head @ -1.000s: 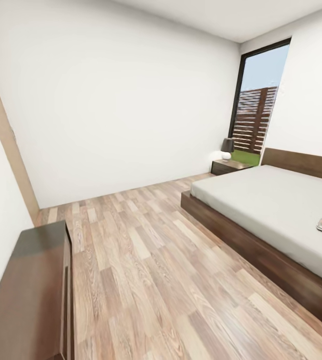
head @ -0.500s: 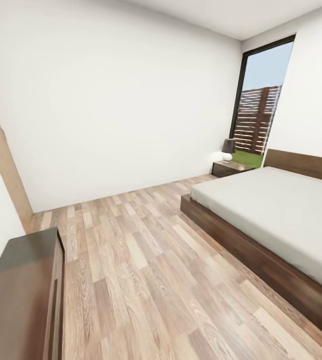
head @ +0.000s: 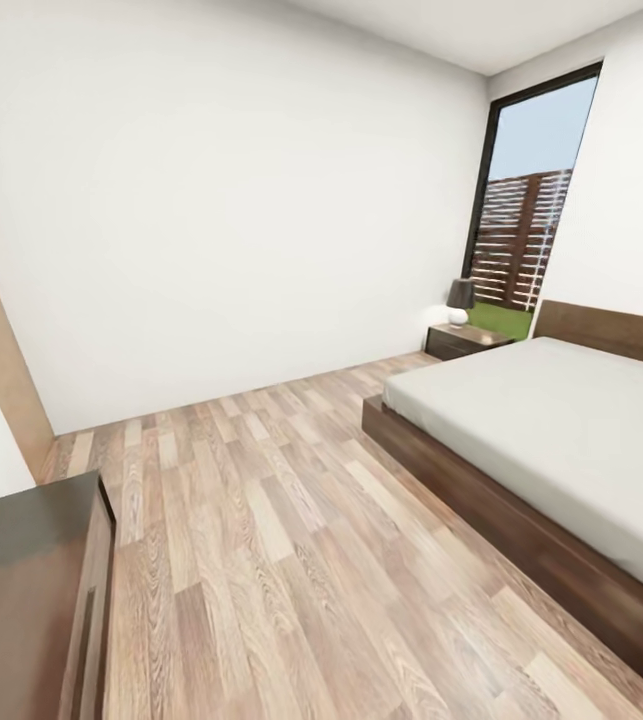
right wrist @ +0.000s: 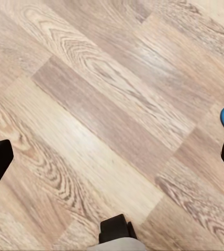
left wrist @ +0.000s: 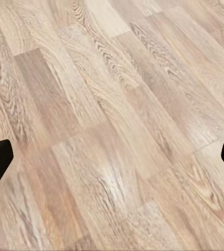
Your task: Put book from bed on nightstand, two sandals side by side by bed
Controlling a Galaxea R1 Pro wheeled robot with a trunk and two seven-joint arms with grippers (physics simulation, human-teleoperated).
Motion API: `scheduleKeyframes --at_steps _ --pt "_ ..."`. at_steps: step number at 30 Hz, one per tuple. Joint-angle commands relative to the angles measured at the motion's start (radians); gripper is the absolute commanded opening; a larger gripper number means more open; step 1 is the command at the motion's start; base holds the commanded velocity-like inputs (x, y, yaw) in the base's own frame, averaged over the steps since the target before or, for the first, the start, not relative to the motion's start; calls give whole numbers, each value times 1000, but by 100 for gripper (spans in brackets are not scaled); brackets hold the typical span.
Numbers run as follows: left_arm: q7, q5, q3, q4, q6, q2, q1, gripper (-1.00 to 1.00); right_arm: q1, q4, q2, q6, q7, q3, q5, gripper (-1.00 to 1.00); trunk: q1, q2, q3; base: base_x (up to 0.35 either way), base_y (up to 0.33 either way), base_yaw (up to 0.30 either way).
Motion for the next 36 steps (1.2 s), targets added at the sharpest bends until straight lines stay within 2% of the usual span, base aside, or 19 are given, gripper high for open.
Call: scheduleKeyframes --at_steps 1,36 --pt "0 1 1 0 -3 0 0 100 -1 0 0 -4 -1 2 -10 100 1 0 -1 325 0 0" --pt "0 1 1 1 -3 0 0 100 -1 1 -1 -4 -1 1 -10 100 1 0 -1 326 0 0"
